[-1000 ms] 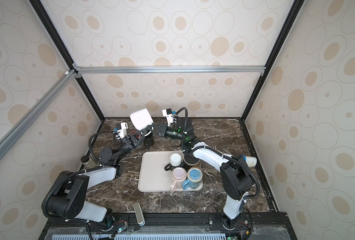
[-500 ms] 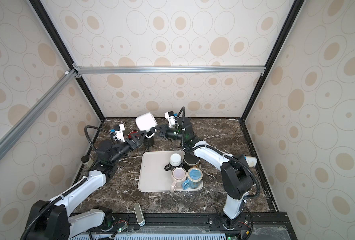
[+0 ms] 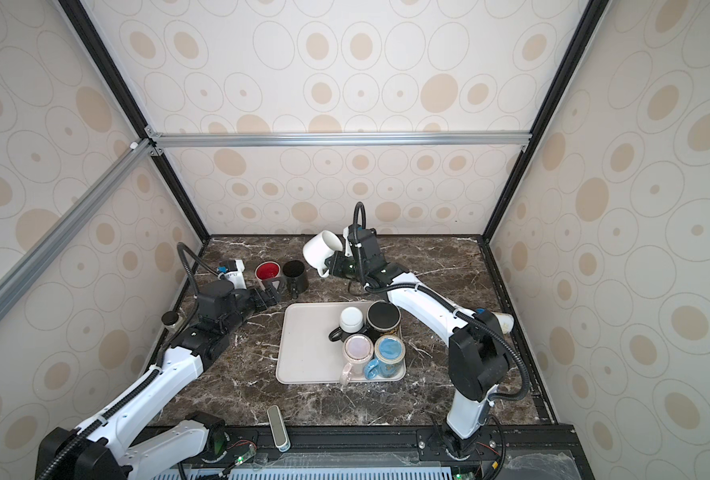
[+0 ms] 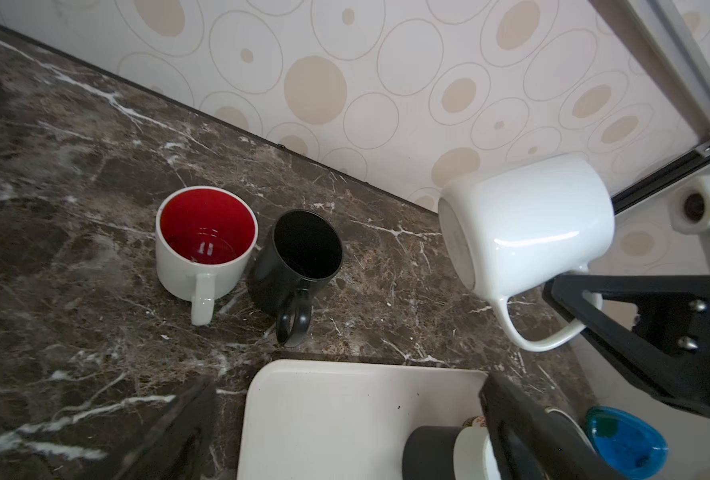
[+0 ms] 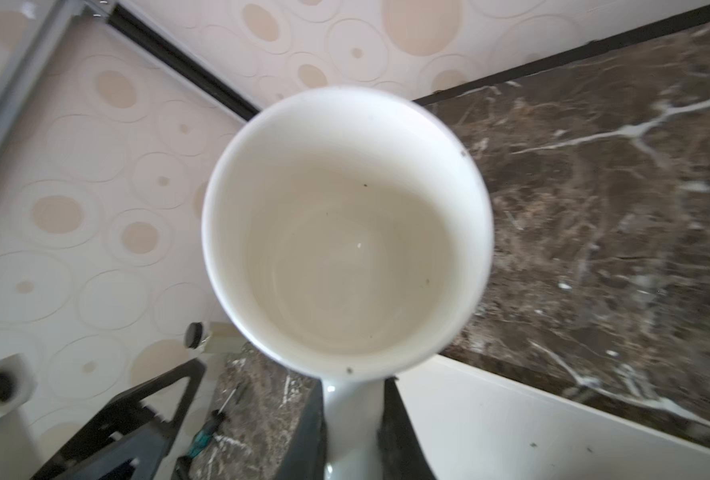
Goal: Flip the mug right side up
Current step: 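Close the right gripper on the white mug's handle while the left gripper holds it, then carry the white mug down beside the black mug with the right gripper while left lowers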
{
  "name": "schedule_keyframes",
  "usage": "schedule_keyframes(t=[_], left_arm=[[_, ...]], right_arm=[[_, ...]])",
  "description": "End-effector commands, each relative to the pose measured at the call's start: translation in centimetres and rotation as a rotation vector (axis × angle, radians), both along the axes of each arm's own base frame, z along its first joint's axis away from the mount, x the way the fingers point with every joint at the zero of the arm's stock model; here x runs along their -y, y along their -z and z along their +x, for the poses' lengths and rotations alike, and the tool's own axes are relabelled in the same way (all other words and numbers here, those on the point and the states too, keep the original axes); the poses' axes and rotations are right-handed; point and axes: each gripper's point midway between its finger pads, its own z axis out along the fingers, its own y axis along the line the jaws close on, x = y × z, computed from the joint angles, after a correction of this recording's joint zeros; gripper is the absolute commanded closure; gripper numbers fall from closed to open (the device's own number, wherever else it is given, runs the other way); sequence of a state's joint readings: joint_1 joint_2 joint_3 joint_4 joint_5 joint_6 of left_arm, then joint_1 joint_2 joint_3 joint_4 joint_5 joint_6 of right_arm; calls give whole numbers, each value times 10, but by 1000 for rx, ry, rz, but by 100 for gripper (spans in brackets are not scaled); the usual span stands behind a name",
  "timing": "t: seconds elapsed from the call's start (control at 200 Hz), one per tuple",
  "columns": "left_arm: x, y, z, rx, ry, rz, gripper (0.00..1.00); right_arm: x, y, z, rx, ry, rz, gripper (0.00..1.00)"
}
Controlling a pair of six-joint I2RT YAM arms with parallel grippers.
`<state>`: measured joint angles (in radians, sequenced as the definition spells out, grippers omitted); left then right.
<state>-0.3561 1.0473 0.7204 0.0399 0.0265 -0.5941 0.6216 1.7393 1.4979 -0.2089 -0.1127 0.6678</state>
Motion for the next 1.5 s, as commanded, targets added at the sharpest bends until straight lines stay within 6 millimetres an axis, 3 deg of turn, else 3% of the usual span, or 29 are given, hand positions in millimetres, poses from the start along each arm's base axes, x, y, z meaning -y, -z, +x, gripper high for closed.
schedule_keyframes(t=[0.0, 0.2, 0.645, 0.825, 1.496], left_arm=[[-1, -11, -3, 10, -22, 210, 0], [23, -6, -9, 10, 31, 266, 1], [48, 21, -24, -37, 132, 85, 0], [50, 21, -22, -36, 134, 74, 0], [53, 34, -21, -66, 143, 63, 0]], right_arm=[[21, -31, 15, 137, 106, -189, 100], [23, -3, 28, 114, 194, -355, 100], [-11, 44, 47, 22, 236, -500, 100], [-23, 64, 54, -13, 223, -509, 100], [-43, 102, 63, -43, 180, -551, 100]])
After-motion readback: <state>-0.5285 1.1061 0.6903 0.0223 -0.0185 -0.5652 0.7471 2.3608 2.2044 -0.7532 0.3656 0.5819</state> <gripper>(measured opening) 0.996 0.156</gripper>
